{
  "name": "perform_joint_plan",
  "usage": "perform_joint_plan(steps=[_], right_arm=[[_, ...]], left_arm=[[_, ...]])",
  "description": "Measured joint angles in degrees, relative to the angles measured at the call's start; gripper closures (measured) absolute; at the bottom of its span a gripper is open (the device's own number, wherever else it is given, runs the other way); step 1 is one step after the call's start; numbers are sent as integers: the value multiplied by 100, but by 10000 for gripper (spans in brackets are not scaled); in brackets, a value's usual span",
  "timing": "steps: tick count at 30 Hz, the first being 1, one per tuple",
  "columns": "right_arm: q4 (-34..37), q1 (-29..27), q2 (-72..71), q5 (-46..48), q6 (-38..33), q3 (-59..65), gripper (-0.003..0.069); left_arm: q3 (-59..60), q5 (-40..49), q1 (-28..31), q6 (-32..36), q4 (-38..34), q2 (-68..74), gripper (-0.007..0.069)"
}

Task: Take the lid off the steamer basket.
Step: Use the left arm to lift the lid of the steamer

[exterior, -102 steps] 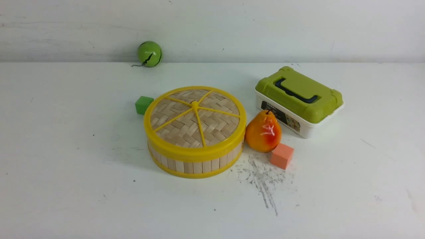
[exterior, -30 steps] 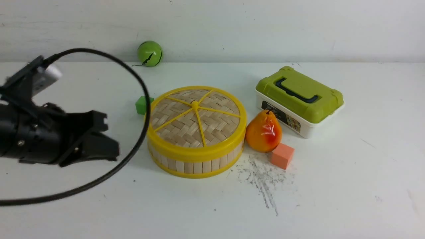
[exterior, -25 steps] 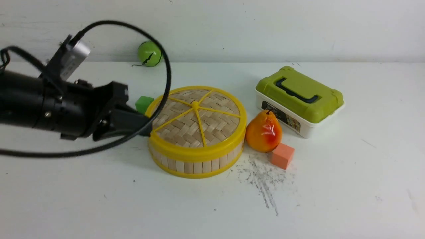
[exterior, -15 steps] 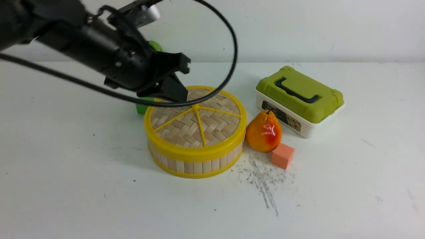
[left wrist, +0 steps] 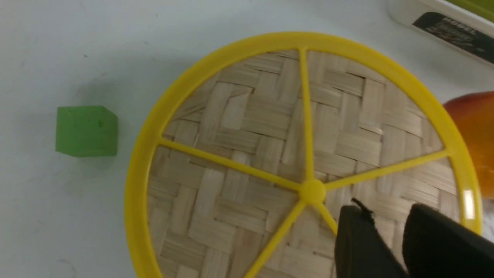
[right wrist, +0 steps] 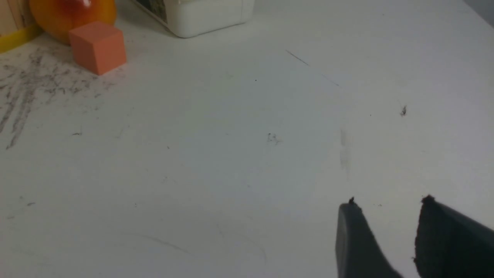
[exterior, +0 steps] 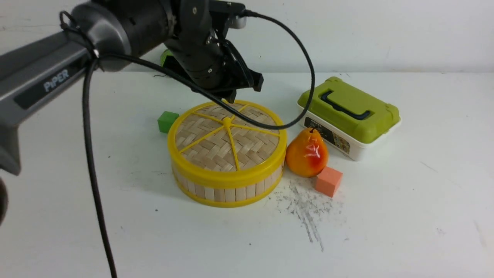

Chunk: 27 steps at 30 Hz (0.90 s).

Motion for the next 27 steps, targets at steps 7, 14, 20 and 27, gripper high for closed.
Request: perform_joint_plan(steps=[7, 14, 20, 27], right_arm=[[0, 0, 0, 0, 0, 0, 419], [0, 0, 0, 0, 0, 0, 419], [0, 0, 0, 0, 0, 0, 419], [0, 0, 0, 0, 0, 0, 419]], left_arm=[[0, -387, 0, -21, 126, 342, 298], [-5, -425, 0, -35, 139, 505, 293], [-5, -445, 0, -40, 146, 664, 295], [-5, -445, 0, -40, 176, 701, 431]])
